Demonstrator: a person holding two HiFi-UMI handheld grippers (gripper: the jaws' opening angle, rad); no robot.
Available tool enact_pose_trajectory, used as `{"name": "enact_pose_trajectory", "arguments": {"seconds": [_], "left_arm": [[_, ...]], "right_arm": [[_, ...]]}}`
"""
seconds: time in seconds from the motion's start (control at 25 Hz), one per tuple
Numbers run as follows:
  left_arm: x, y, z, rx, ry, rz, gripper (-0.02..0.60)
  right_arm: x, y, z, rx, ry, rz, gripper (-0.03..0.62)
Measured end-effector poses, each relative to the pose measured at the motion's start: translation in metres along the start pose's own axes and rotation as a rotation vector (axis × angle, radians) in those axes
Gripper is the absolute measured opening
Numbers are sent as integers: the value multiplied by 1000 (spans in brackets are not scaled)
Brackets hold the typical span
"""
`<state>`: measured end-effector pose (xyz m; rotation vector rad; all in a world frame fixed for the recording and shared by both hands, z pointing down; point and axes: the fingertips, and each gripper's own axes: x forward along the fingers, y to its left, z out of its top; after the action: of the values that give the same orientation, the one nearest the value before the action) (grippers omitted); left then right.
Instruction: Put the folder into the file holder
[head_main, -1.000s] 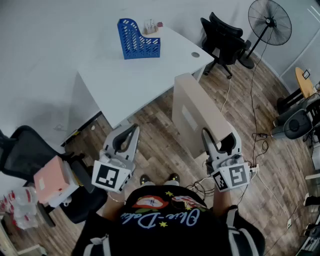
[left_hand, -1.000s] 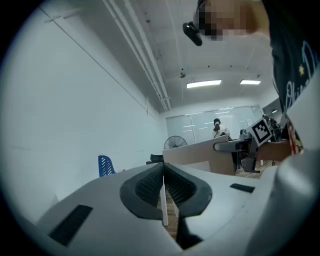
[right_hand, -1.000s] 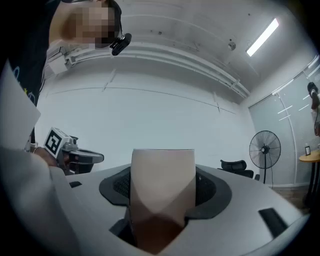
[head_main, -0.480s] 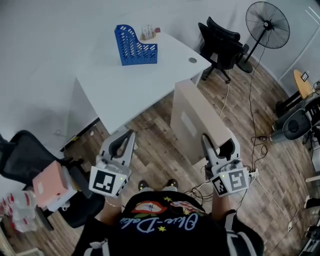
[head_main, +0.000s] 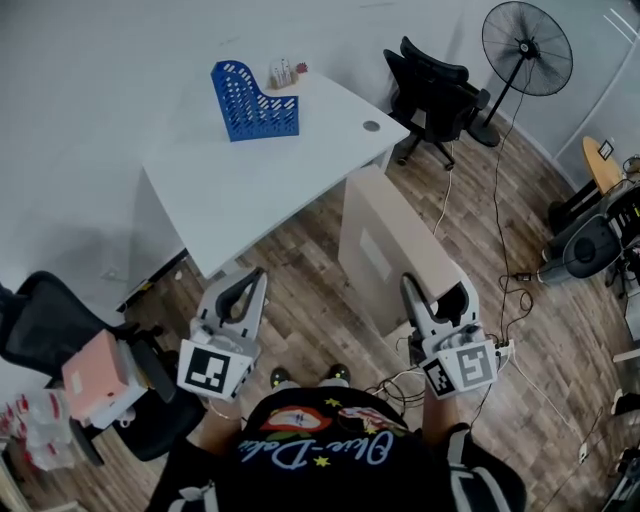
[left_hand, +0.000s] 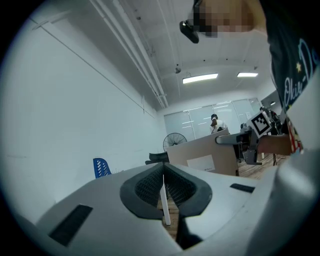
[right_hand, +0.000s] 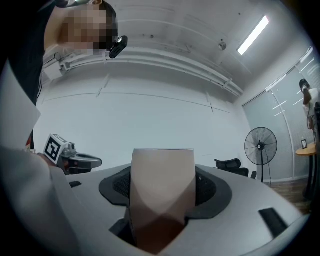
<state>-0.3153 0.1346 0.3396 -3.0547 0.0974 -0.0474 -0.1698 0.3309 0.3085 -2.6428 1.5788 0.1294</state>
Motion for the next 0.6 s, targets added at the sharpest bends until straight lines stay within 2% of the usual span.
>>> {"name": "enact_pose_trajectory", "arguments": {"seconds": [0.6], "left_arm": [[38, -67, 4, 24, 7, -47, 5]], "right_arm": [[-52, -71, -1, 10, -2, -66, 273]]}}
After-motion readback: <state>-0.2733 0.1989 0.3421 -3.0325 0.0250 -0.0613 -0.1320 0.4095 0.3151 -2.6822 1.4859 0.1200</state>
